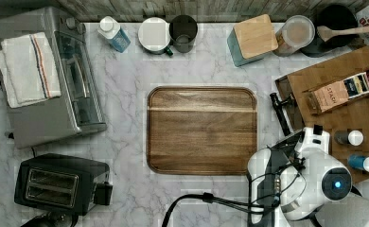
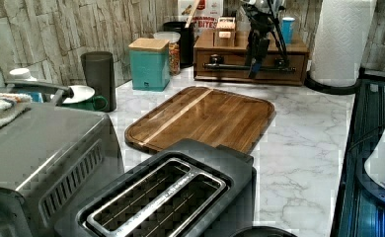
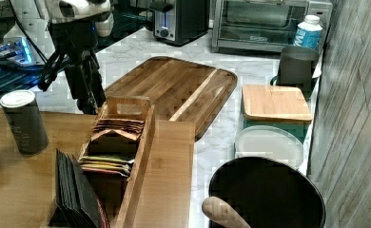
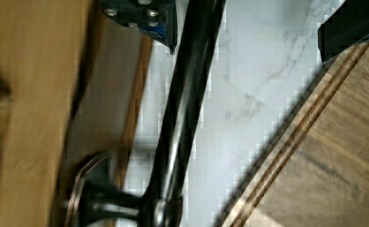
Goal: Open the drawer.
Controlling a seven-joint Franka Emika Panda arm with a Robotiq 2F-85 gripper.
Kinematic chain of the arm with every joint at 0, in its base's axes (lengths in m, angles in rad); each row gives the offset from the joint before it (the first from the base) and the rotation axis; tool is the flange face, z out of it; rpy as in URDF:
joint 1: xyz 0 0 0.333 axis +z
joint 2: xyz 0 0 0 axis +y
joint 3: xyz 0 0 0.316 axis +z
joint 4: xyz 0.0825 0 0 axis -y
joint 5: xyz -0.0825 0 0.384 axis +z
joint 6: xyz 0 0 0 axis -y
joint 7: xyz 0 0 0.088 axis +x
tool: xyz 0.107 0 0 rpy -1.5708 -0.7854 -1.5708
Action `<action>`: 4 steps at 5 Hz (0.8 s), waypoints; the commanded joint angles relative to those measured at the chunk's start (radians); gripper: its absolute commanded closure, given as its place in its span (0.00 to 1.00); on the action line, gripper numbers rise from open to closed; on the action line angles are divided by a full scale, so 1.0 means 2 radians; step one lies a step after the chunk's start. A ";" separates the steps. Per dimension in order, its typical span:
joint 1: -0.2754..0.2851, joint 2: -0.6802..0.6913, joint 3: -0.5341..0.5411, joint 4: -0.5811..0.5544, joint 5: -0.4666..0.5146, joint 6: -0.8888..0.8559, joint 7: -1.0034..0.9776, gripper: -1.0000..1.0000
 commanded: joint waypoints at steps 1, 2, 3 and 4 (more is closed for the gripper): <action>-0.023 0.025 0.018 0.019 0.115 0.070 -0.084 0.00; -0.017 0.028 0.020 0.020 0.119 0.057 -0.071 0.00; -0.003 0.026 0.020 0.012 0.118 0.056 -0.052 0.00; 0.038 0.006 -0.016 0.000 0.035 0.022 0.040 0.00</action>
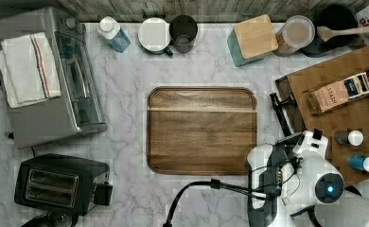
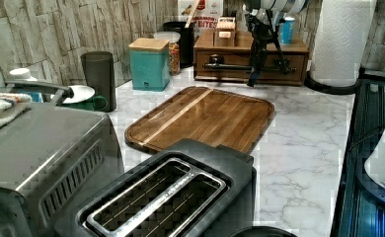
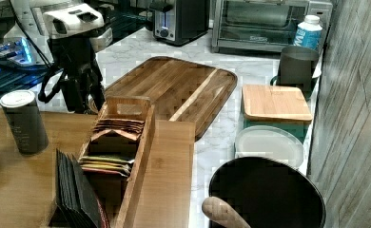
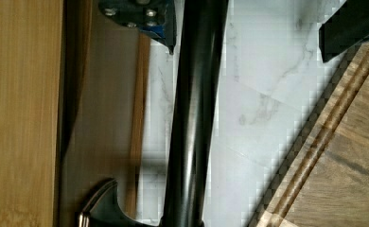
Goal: Open the drawer.
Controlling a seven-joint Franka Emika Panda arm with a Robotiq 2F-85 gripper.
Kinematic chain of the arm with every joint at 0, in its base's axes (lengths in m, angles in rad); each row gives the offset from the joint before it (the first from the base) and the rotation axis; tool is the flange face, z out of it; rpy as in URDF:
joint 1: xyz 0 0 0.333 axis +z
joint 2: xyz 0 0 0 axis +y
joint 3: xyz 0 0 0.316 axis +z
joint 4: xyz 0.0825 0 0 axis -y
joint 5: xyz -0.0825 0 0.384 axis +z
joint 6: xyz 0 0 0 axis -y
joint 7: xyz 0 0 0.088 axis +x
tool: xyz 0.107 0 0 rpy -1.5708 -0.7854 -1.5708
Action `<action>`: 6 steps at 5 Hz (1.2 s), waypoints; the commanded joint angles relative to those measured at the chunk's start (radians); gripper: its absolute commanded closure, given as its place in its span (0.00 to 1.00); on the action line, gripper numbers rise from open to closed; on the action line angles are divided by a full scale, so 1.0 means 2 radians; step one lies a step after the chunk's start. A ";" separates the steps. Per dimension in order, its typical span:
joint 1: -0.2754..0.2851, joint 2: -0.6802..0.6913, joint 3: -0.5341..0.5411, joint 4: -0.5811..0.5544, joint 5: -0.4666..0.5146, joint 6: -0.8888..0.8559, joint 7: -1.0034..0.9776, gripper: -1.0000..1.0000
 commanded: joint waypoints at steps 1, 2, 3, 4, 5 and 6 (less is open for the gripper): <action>0.054 -0.054 -0.026 -0.015 -0.110 -0.058 0.127 0.00; 0.081 -0.089 -0.030 -0.055 -0.155 -0.066 0.193 0.00; 0.074 -0.097 -0.001 -0.072 -0.123 -0.086 0.160 0.00; 0.103 -0.149 0.002 -0.128 -0.181 -0.061 0.236 0.00; 0.113 -0.198 0.018 -0.170 -0.229 -0.071 0.295 0.00; 0.135 -0.213 0.031 -0.201 -0.211 -0.056 0.309 0.00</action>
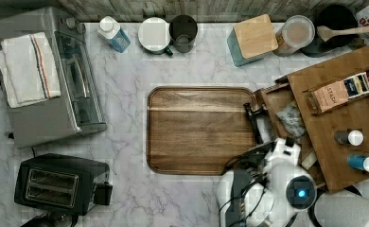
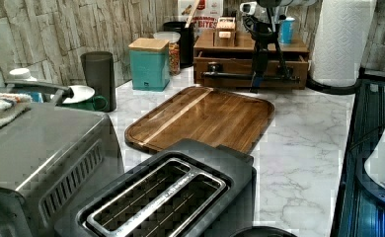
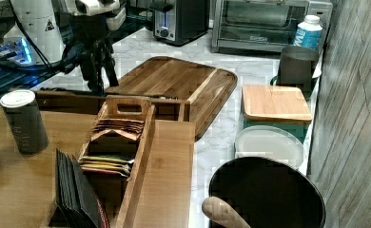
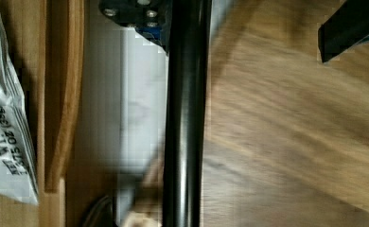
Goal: Open the drawer.
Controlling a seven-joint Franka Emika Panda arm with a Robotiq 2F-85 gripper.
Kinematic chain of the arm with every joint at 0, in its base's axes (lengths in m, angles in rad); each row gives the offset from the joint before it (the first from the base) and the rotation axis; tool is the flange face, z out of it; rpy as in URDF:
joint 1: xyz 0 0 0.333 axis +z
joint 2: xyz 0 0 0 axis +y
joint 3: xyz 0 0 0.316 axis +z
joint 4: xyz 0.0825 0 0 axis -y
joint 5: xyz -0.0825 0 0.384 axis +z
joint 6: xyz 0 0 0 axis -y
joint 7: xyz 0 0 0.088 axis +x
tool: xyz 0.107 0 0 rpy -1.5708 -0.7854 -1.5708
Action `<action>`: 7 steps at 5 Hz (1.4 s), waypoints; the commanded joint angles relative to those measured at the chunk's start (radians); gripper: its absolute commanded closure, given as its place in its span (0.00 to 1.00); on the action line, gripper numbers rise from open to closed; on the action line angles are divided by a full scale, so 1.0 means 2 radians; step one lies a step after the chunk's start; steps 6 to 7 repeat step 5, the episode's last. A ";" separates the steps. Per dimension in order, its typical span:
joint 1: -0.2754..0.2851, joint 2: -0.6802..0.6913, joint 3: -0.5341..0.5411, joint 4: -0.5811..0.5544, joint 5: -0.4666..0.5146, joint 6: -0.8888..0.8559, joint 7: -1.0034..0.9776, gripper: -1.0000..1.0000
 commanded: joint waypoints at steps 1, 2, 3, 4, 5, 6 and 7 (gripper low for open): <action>0.067 -0.109 0.097 -0.124 -0.046 0.015 0.133 0.00; 0.071 -0.121 0.126 -0.130 -0.056 0.008 0.175 0.00; 0.109 -0.129 0.106 -0.125 -0.050 -0.023 0.187 0.00; 0.101 -0.148 0.136 -0.134 -0.039 -0.036 0.206 0.00; 0.107 -0.160 0.141 -0.132 -0.032 -0.052 0.216 0.00; 0.107 -0.160 0.141 -0.132 -0.032 -0.052 0.216 0.00; 0.107 -0.160 0.141 -0.132 -0.032 -0.052 0.216 0.00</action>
